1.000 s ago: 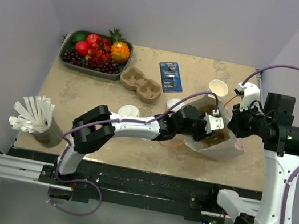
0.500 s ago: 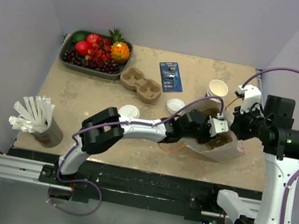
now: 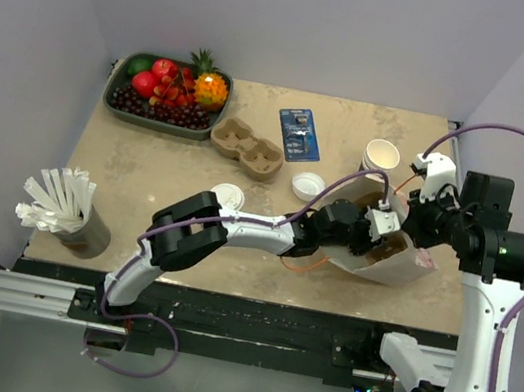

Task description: Pack the takeout coffee

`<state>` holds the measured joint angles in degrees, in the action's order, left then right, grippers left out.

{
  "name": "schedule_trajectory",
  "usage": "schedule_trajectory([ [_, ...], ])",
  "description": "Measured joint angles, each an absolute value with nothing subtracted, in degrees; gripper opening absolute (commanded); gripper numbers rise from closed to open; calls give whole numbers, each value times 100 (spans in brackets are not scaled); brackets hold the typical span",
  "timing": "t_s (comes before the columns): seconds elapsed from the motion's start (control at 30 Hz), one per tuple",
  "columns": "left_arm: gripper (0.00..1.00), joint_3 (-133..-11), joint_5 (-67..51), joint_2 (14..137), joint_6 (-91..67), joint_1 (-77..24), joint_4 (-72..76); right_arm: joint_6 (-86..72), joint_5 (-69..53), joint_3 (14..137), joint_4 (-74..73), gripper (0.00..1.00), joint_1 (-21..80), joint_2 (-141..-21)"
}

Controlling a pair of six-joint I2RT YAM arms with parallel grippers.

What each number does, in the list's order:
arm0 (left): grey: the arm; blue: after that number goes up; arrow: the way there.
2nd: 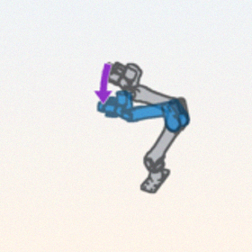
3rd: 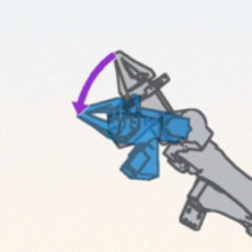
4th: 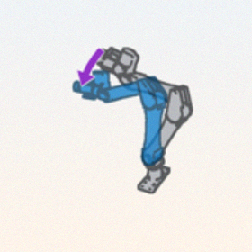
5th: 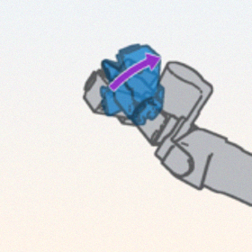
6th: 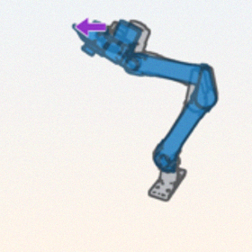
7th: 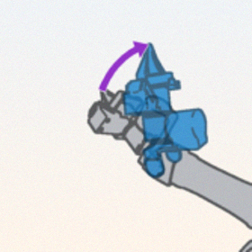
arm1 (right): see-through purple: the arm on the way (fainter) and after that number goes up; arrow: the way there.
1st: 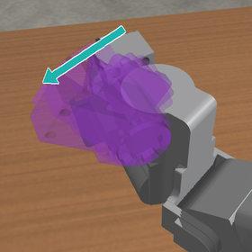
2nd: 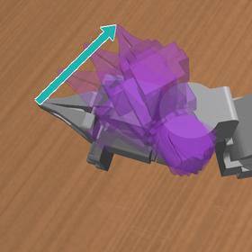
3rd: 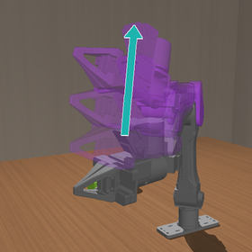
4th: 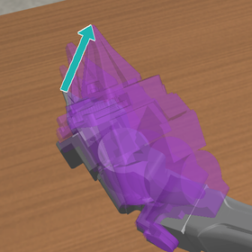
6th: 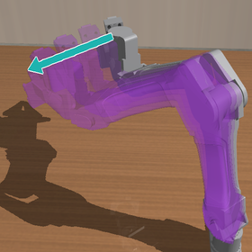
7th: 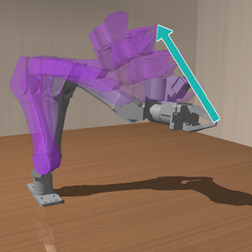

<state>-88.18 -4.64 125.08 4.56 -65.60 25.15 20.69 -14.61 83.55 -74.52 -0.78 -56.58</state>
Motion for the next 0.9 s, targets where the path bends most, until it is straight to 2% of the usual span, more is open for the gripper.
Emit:
schedule_trajectory([
  [0.5,0,-8827,-666,12860,80,-6539,3688,2123,-1763,8593,-7588,0,-117,-5747],
  [0.73,0,-8829,-676,12860,-93,-6541,3712,2126,-1715,8659,-7607,0,-104,-5804],
  [0.9,0,-8823,-659,12678,-89,-6541,3218,2126,-1638,8654,-7594,0,-102,-5828],
])
